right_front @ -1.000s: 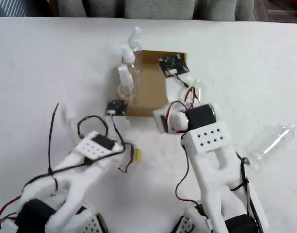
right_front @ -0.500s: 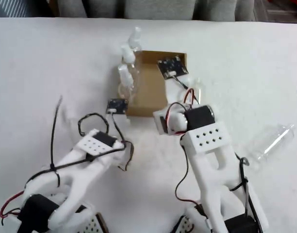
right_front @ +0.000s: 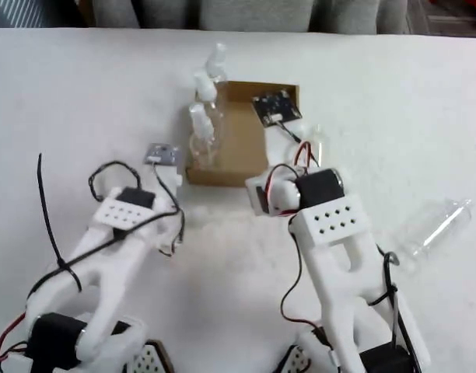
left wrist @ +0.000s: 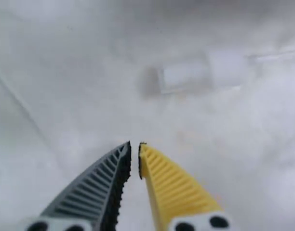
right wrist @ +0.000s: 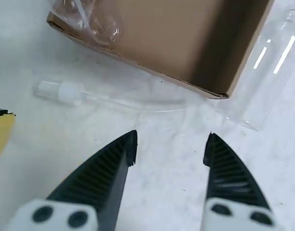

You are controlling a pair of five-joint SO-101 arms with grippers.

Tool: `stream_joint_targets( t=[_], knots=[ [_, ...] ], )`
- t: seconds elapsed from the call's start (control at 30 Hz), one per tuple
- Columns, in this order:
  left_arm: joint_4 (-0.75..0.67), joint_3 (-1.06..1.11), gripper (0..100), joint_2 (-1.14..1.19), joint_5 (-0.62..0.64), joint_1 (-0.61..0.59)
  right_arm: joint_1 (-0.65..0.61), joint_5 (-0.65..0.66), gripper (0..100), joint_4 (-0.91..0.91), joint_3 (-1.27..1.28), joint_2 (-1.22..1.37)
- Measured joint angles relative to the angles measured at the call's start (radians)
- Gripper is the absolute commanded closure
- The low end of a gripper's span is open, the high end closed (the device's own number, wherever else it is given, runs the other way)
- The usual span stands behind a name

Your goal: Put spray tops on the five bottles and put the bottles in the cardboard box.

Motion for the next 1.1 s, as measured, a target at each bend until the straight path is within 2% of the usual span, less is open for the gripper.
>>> stream_joint_targets(
  t=[0.17, 0.37, 0.5, 0.6, 0.73, 0.97, 1.1],
  knots=[
    [-0.044, -0.002, 95, 0.0, 0.005, 0.064, 0.0, 0.051, 79.4, 0.0, 0.0, 0.0],
    [-0.173, -0.002, 95, 0.0, 0.13, 0.124, 0.026, 0.061, 79.4, -0.011, 0.0, 0.0],
    [-0.287, -0.002, 95, 0.0, 0.18, 0.233, 0.031, 0.063, 79.4, -0.015, 0.0, 0.0],
    [-0.358, -0.002, 95, 0.002, 0.269, 0.305, 0.031, 0.063, 79.4, -0.015, 0.0, 0.0],
    [-0.525, 0.031, 95, 0.009, 0.405, 0.316, 0.031, 0.063, 79.4, -0.015, 0.0, 0.0],
    [-0.991, 0.166, 95, 0.13, 0.522, 0.316, 0.031, 0.064, 79.4, -0.015, 0.0, 0.0],
    [-1.056, 0.167, 97, 0.209, 0.532, 0.304, 0.031, 0.069, 79.4, -0.015, 0.0, 0.0]
  ],
)
